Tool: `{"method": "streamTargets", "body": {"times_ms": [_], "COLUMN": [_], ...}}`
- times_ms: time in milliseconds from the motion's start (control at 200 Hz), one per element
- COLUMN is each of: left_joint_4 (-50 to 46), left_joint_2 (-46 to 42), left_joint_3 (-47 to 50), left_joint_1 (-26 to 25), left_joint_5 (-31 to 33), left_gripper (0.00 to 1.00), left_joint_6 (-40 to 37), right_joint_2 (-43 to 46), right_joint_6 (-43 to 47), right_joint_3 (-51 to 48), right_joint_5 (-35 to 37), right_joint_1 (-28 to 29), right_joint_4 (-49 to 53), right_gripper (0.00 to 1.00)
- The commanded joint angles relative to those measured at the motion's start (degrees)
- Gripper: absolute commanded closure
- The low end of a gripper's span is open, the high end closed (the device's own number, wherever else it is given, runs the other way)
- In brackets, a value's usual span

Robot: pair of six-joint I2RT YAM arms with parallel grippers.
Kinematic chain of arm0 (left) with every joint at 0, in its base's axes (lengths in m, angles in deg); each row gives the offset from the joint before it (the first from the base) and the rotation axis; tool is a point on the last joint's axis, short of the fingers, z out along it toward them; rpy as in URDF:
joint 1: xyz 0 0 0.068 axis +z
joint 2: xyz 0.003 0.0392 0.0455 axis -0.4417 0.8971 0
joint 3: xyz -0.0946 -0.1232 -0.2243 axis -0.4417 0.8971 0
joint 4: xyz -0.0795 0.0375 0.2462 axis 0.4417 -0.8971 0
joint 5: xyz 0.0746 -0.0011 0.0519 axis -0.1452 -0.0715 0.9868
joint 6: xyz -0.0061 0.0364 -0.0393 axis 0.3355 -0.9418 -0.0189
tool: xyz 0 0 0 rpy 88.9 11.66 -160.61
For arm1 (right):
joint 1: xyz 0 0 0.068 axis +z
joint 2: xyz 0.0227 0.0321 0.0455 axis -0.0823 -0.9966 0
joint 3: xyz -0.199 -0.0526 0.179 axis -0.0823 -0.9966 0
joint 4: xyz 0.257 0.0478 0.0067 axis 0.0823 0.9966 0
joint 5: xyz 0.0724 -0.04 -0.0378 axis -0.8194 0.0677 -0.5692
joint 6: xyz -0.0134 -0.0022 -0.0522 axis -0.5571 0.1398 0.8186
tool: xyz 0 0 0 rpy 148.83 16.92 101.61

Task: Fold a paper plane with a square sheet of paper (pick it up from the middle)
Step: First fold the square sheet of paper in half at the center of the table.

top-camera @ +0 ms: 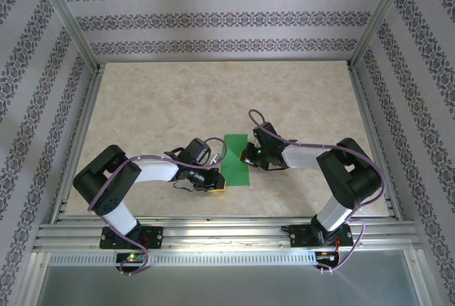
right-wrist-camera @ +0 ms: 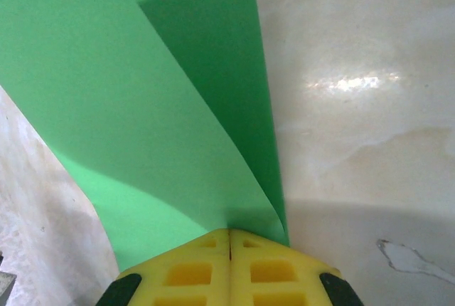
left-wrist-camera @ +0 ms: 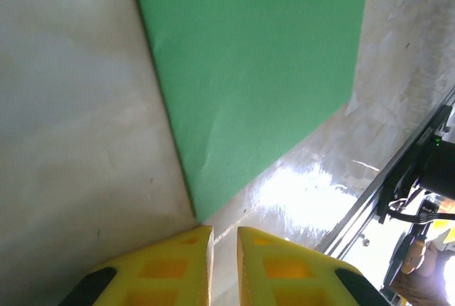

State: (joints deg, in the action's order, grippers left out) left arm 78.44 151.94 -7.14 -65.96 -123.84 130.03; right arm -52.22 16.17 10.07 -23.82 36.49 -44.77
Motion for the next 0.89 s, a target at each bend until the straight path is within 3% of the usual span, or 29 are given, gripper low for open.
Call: {"method": "streamTargets", "body": {"times_ms": [0, 185, 390, 659, 889], "left_joint_4": [-7.0, -3.6, 4.7, 6.7, 5.3], "left_joint_2": [-3.9, -7.8, 0.1, 8.6, 12.6], "left_joint_3": [-2.2, -6.3, -11.6, -16.0, -15.6], "left_joint_1": [-0.9, 2.0, 8.5, 9.2, 9.5], "left_joint_5": [1.3, 3.2, 0.0, -1.9, 0.7], "left_gripper": [0.84, 0.84, 0.85, 0.85, 0.85], "left_joint_6": [-2.2, 1.0, 6.3, 5.5, 2.3], "right_joint_2": [-3.2, -4.4, -6.0, -6.2, -6.3], "right_joint_6": [4.1, 11.3, 15.5, 15.6, 15.1], "right_joint_3": [-0.9, 3.1, 6.2, 6.1, 5.9], "right_joint_5": [3.6, 1.4, -1.9, -3.1, -3.1], "right_joint_1": [0.6, 0.1, -1.4, -1.9, -1.9], "right_joint_4": [12.1, 15.0, 16.4, 16.6, 16.5], "right_gripper": [1.00, 1.00, 1.00, 1.00, 1.00]}}
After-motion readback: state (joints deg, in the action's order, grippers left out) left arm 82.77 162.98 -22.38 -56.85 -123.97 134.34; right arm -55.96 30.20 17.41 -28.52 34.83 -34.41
